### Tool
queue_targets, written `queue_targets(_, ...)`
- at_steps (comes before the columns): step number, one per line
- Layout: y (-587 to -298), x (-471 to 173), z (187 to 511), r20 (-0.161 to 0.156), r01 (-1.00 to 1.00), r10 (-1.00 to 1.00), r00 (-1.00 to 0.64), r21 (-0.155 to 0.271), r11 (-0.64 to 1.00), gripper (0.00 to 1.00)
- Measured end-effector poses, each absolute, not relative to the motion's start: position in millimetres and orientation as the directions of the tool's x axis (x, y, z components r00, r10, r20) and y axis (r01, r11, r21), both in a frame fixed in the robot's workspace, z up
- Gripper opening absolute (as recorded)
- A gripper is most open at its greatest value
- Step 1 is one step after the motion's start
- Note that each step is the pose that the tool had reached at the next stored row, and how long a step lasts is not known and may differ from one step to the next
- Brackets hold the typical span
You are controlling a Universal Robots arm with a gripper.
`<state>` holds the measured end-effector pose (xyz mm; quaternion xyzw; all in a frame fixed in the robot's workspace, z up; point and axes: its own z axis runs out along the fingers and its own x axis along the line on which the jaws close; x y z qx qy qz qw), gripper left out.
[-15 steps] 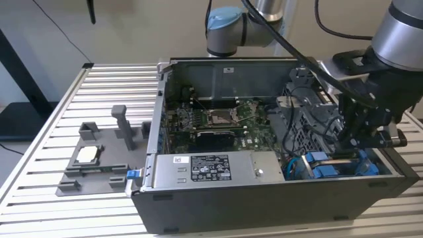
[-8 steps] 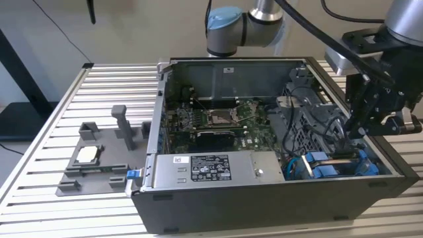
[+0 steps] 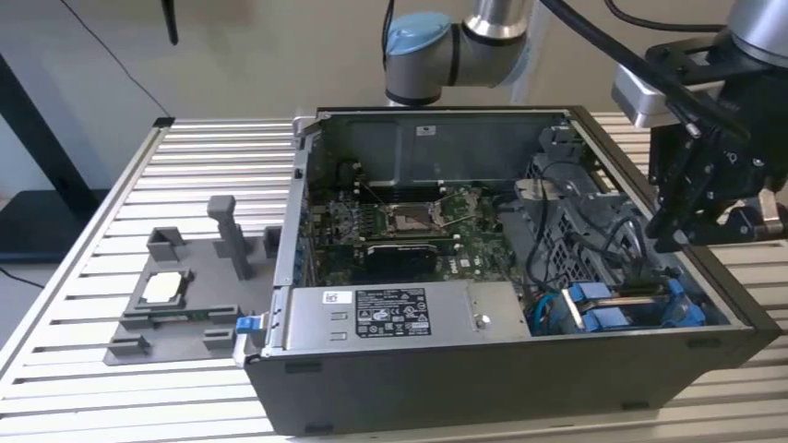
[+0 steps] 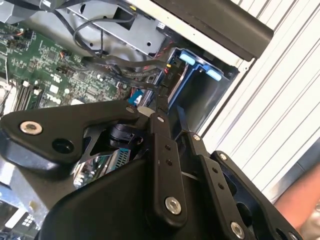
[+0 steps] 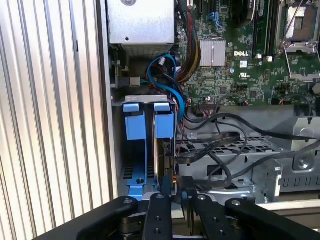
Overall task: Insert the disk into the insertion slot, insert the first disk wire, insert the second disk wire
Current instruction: 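Insert the second disk wire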
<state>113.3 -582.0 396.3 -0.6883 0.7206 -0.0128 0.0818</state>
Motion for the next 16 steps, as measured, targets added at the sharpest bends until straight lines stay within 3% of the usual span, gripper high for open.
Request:
queue_targets(8, -582.0, 131.9, 396.3, -0.082, -0.998, -0.995, -0.048, -0.028, 0.051, 0.24)
queue_targets(16, -582.0, 132.1, 398.2, -0.083, -0.998, -0.995, -0.05, -0.025, 0.053, 0.24)
